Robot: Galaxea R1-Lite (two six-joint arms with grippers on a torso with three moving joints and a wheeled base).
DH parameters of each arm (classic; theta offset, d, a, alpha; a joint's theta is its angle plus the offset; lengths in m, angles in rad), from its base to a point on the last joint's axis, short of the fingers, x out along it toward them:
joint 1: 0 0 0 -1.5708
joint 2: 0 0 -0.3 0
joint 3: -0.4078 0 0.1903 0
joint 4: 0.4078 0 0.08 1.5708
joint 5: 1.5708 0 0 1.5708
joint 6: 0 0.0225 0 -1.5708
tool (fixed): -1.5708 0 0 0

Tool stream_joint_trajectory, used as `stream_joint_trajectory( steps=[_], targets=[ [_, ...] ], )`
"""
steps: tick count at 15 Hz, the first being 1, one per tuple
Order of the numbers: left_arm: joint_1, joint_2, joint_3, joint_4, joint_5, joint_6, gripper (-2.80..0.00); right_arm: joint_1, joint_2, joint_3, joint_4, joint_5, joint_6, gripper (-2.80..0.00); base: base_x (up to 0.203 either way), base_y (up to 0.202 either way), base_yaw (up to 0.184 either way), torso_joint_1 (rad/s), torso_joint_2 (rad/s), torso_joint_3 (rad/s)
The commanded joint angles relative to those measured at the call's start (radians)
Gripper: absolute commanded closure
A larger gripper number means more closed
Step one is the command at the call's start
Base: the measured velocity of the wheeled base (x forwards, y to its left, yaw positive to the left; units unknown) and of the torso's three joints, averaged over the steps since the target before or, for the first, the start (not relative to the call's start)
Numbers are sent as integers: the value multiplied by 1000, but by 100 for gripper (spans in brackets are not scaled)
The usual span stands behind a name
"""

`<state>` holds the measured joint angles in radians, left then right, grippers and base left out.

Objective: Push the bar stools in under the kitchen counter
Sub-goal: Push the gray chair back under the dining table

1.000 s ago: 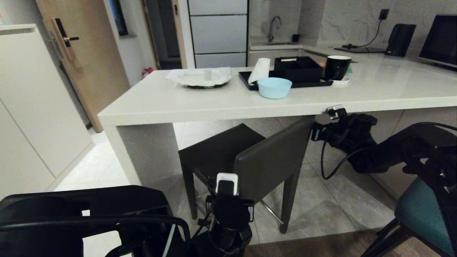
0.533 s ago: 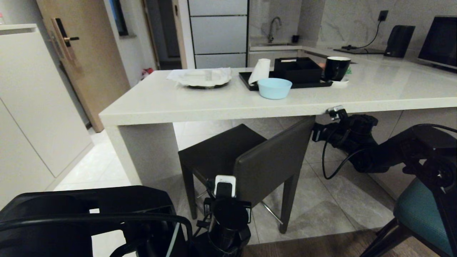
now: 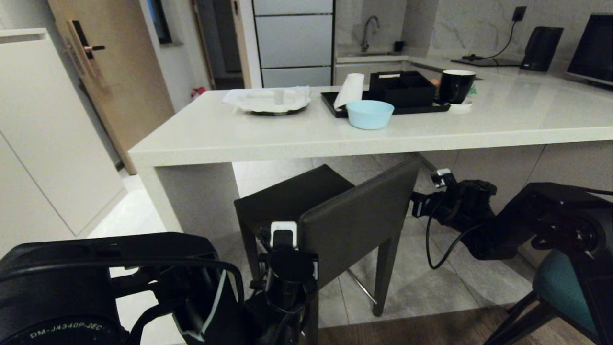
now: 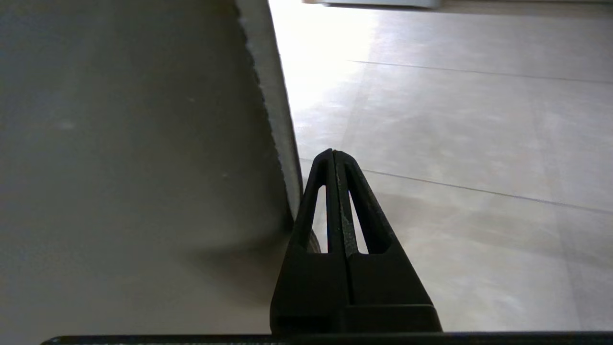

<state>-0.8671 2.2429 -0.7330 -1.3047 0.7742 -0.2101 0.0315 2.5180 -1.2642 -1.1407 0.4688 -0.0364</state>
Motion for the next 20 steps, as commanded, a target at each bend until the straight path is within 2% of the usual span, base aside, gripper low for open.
stream_joint_trajectory(
  steps=[1, 5, 8, 11, 13, 15, 17, 20],
  targets=[
    [14, -19, 6, -10, 3, -2, 0, 11, -49, 77, -50, 20, -5, 0, 0, 0, 0, 0, 0, 0],
    [25, -36, 24, -13, 6, -3, 0, 33, -120, 208, -125, 32, -6, 0, 0, 0, 0, 0, 0, 0],
    [87, -58, 38, -13, -5, -1, 0, 69, -188, 332, -191, 53, -4, 0, 0, 0, 0, 0, 0, 0],
    [193, -87, 72, -14, -44, -1, 0, 108, -244, 482, -286, 61, -5, 0, 0, 0, 0, 0, 0, 0],
    [230, -92, 99, -17, -62, -3, 0, 129, -254, 566, -367, 62, -5, 0, 0, 0, 0, 0, 0, 0],
    [264, -91, 108, -21, -88, -3, 0, 146, -274, 641, -387, 63, -5, 0, 0, 0, 0, 0, 0, 0],
    [291, -89, 112, -22, -95, -3, 0, 161, -308, 687, -389, 69, -6, 0, 0, 0, 0, 0, 0, 0],
    [272, -132, 183, -24, -93, -6, 0, 132, -304, 676, -389, 69, -4, 0, 0, 0, 0, 0, 0, 0]
  ],
)
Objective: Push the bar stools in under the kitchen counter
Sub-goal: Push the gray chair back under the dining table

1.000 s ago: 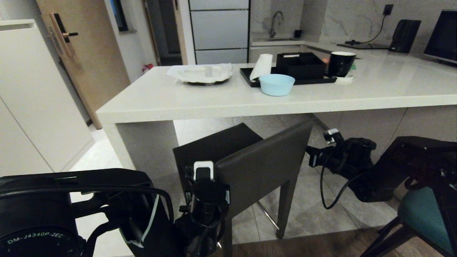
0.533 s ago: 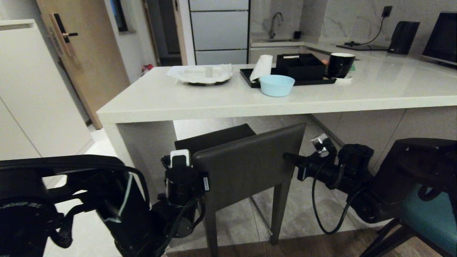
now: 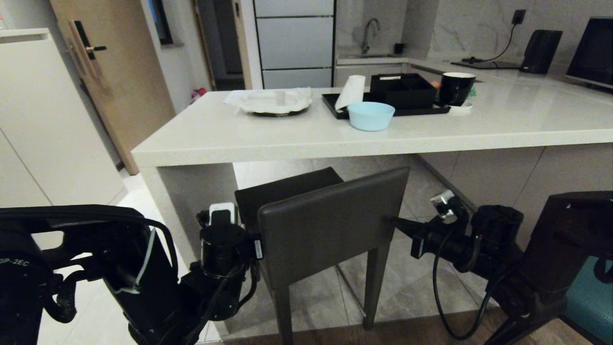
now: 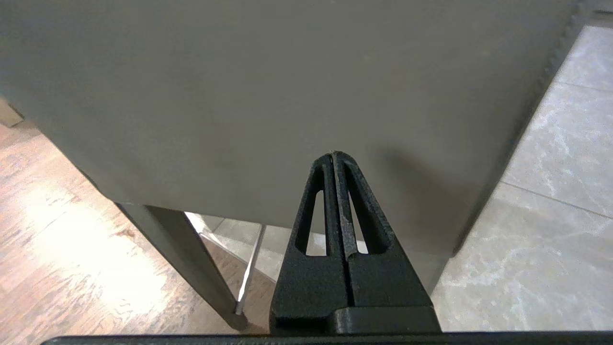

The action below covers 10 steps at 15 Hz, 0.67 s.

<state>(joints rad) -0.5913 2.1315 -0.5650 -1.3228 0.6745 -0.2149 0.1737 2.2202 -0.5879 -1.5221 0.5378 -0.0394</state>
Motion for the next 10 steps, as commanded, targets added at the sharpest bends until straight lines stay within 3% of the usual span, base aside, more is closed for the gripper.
stream_joint_trajectory(
  steps=[1, 5, 8, 10],
  targets=[
    [-13, -44, 58, -6, 7, -3, 0, -31, -4, -11, -8, 4, 0, 0, 0, 0, 0, 0, 0, 0],
    [-26, -60, 158, -6, 2, -87, 0, -119, 27, -101, 3, 15, 4, 0, 0, 0, 0, 0, 0, 0],
    [-59, -65, 150, -7, -72, -111, 0, -148, 70, -196, 62, 32, 19, 0, 0, 0, 0, 0, 0, 0],
    [-74, -44, 129, -7, -72, -112, 0, -147, 111, -292, 108, 33, 25, 0, 0, 0, 0, 0, 0, 0]
  ],
)
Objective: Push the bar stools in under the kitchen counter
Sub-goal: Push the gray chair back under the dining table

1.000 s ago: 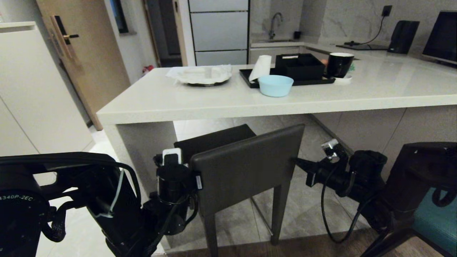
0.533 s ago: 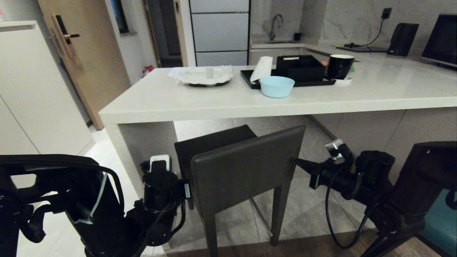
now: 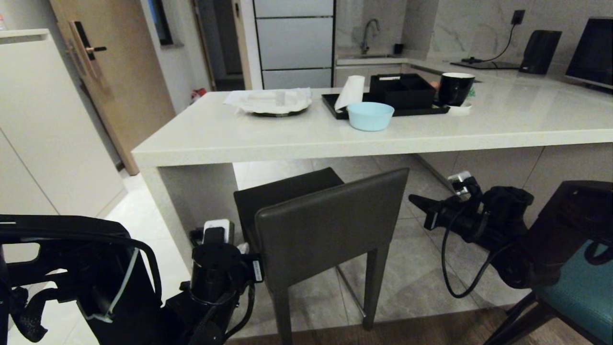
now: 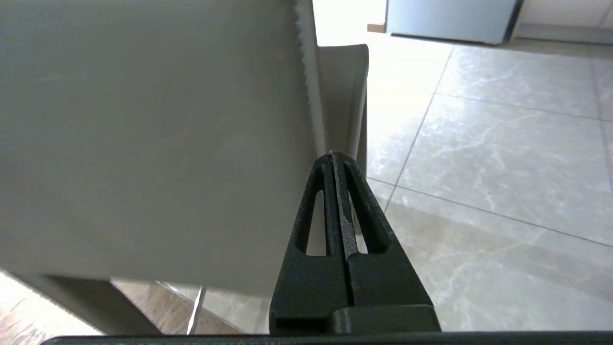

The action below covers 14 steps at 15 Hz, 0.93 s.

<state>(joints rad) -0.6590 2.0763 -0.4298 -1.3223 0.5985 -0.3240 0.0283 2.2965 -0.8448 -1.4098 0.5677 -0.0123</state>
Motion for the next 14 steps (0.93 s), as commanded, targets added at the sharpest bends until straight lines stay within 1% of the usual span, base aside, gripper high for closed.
stream_joint_trajectory(
  steps=[1, 3, 6, 8, 10, 14],
  targets=[
    [-16, 19, -13, -8, 5, -3, 0, 1, 52, -87, 35, 3, -1, 0, 0, 0, 0, 0, 0, 0],
    [-28, 39, -35, -8, 7, -3, 0, 27, 80, -182, 113, 3, 1, 0, 0, 0, 0, 0, 0, 0],
    [-25, 66, -73, -8, 10, -12, 0, 112, 108, -227, 146, -4, 2, 0, 0, 0, 0, 0, 0, 0],
    [-12, 79, -72, -8, 12, -16, 0, 155, 103, -203, 137, -15, -1, 0, 0, 0, 0, 0, 0, 0],
    [28, 76, -75, -8, 10, -21, 0, 192, 69, -151, 112, -21, -1, 0, 0, 0, 0, 0, 0, 0],
    [103, 72, -83, -8, 5, -21, 0, 225, 28, -50, 46, -20, 0, 0, 0, 0, 0, 0, 0, 0]
  ],
)
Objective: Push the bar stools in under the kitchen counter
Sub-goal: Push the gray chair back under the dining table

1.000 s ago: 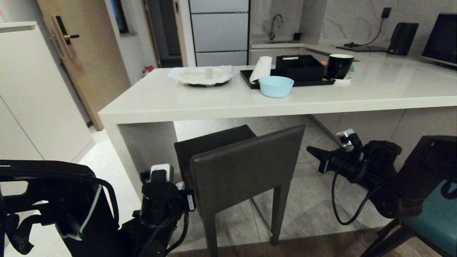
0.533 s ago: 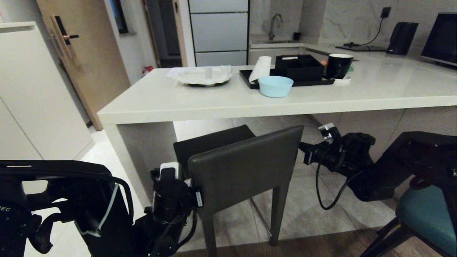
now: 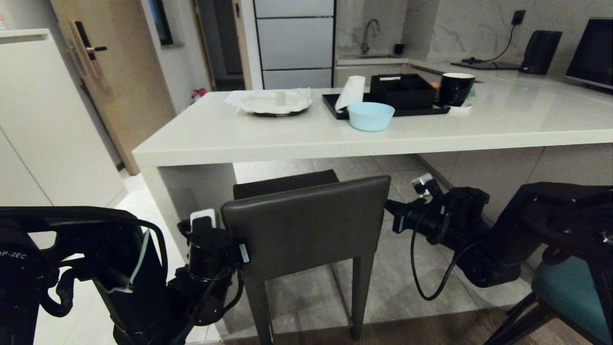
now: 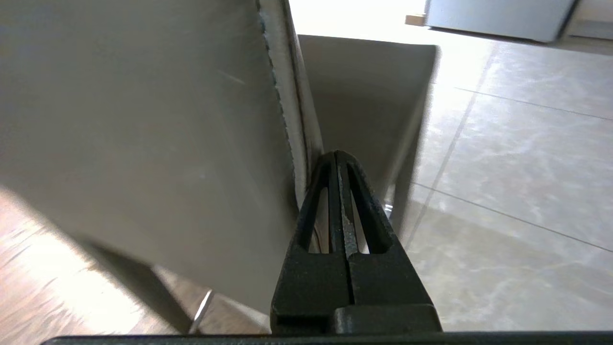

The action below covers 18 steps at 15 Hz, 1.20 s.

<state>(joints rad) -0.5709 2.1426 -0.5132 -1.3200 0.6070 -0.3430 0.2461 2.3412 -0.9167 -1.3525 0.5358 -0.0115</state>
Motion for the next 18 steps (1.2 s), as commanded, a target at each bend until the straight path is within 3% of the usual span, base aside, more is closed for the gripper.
stream_joint_trajectory(
  steps=[1, 6, 12, 15, 18],
  targets=[
    [39, 7, 4, -10, -7, -2, 0, 17, -24, 54, -38, 12, -1, 0, 0, 0, 0, 0, 0, 0],
    [142, 15, -16, -8, -48, 4, 0, 51, -36, 207, -176, 12, -1, 0, 0, 0, 0, 0, 0, 0],
    [135, 15, -10, -8, -50, 8, 0, 39, -52, 202, -178, 4, 3, 0, 0, 0, 0, 0, 0, 0],
    [186, -23, 3, -8, -48, 8, 0, -13, -74, 210, -178, -84, 14, 0, 0, 0, 0, 0, 0, 0],
    [256, -55, 10, -10, -41, 20, 0, -119, -107, 260, -178, -111, 16, 0, 0, 0, 0, 0, 0, 0]
  ],
)
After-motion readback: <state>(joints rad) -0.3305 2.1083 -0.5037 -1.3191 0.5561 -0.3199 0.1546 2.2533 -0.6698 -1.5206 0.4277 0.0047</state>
